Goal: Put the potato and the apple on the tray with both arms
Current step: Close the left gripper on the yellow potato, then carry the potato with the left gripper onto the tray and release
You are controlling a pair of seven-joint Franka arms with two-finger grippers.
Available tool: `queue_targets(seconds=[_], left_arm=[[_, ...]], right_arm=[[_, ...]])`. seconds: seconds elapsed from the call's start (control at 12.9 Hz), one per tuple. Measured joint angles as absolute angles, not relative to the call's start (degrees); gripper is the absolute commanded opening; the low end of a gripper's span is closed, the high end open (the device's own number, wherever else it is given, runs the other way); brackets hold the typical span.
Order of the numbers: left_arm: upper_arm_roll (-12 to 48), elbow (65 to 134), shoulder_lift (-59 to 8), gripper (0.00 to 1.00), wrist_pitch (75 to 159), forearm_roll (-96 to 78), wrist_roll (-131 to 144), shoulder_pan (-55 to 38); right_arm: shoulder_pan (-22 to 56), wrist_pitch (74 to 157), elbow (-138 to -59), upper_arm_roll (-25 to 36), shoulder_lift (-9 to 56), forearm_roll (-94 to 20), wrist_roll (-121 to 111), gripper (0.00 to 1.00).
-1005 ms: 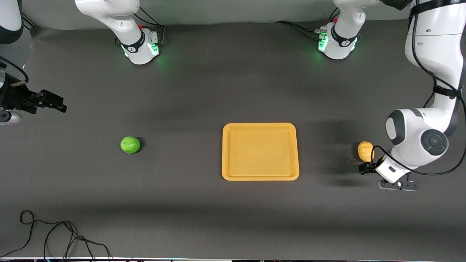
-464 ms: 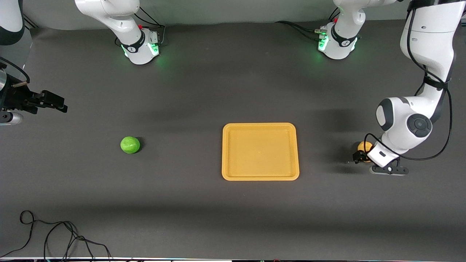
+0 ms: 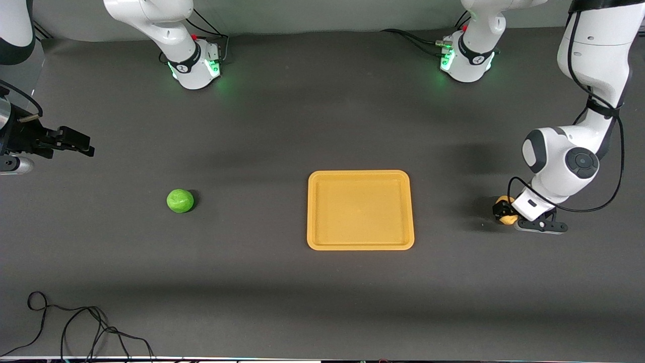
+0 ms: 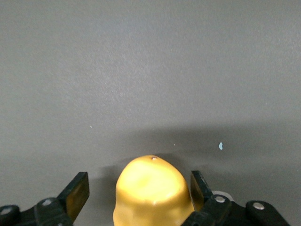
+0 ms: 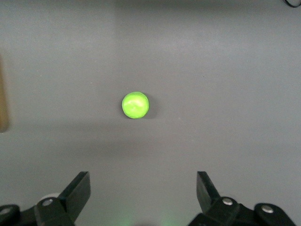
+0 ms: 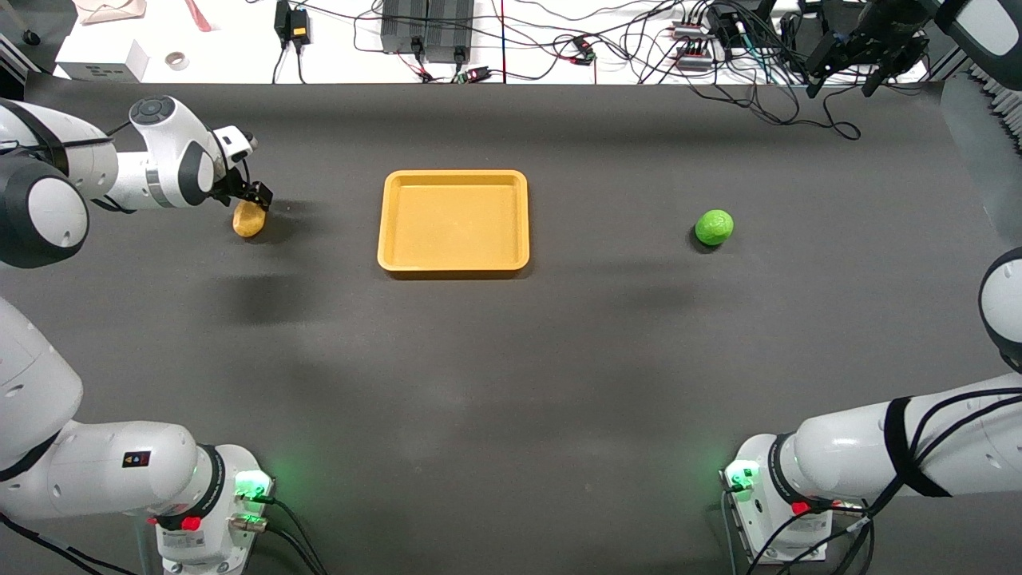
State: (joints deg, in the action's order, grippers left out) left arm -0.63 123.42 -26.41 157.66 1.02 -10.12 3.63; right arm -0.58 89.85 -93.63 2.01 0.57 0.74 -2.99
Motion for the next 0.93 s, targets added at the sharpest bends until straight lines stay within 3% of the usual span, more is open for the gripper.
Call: queue_targets(seconds=[0.08, 0.15, 0.23, 0.46, 0.7, 0.93], left_arm=[[-0.6, 123.8, -26.4, 0.79, 158.0, 1.0, -10.1, 3.6], [-0.5, 124.1, -26.4, 0.6, 158.2, 1.0, -10.1, 3.6], [-0.4, 124.2, -26.4, 0.48, 158.2, 1.0, -10.1, 3.6], [-0.2, 124.4, -26.3, 0.26, 158.2, 0.9, -10.0, 3.5], [0.5, 124.2, -26.1, 0.27, 157.5, 0.8, -8.7, 3.4], [4.9, 120.8, -23.4, 0.28, 148.3, 0.7, -1.4, 3.1]], right_arm=[[-0.6, 89.9, -93.6, 2.0, 0.6, 0.7, -3.0, 1.0], [-0.6, 89.9, -93.6, 2.0, 0.6, 0.7, -3.0, 1.0], [-0.6, 89.9, -93.6, 2.0, 0.6, 0.7, -3.0, 1.0], [-0.6, 89.9, -93.6, 2.0, 0.6, 0.7, -3.0, 1.0], [-0.6, 89.9, -93.6, 2.0, 0.6, 0.7, -3.0, 1.0], [-0.6, 89.9, -93.6, 2.0, 0.6, 0.7, -3.0, 1.0]])
